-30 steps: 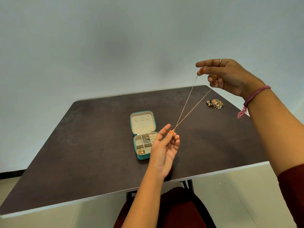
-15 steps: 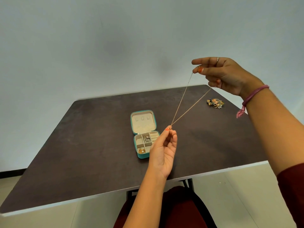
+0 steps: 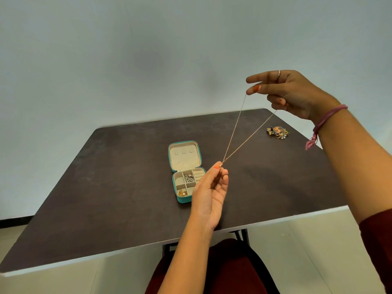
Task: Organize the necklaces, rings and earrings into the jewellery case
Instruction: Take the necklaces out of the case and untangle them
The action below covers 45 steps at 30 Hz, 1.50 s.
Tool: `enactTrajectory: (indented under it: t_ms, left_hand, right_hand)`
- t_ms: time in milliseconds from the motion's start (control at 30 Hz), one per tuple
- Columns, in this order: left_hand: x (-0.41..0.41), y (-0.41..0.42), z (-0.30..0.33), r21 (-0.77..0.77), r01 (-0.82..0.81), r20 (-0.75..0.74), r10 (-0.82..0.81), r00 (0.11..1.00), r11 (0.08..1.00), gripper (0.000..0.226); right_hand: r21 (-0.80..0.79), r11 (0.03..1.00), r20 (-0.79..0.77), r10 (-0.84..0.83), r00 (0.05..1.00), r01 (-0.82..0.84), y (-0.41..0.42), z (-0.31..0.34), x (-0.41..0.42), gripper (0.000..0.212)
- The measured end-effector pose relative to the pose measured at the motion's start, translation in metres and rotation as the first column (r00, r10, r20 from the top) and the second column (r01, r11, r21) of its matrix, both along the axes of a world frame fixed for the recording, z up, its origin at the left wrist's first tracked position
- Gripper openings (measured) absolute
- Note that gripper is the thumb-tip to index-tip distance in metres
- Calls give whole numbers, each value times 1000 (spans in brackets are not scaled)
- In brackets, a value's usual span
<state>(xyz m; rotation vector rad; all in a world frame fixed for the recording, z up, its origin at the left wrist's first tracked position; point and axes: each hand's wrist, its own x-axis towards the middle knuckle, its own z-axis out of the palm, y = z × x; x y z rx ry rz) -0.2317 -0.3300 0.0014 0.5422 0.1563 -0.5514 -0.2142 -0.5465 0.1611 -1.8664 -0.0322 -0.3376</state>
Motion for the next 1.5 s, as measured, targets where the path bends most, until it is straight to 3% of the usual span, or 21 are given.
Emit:
enactTrajectory:
  t_ms: [367,633,933,1233,1500]
  left_hand:
    - [-2,2,1,101,-63,185,44,982,993,22]
    - [-2,6,5,-21,-46,108,48,993,999,21]
    - [2,2,3,154,-93,174,66,983,984,11]
    - [-2,6,3,198,-79,178,43,983,977,9]
    - [-7,6,-4,206,-139,199,98,975,969,19]
  right_hand:
    - [1,995,-86,101,991,-101,1,4,-5,37]
    - [-29,986,-121,158,980,-162,2,10,-8,40]
    - [-89,971,-133,208,969,-221,9,18,-10,41]
    - [-149,986,7,76,997,-74,8,18,0,27]
    - [-170,984,6,47,999,-46,4,8,11,21]
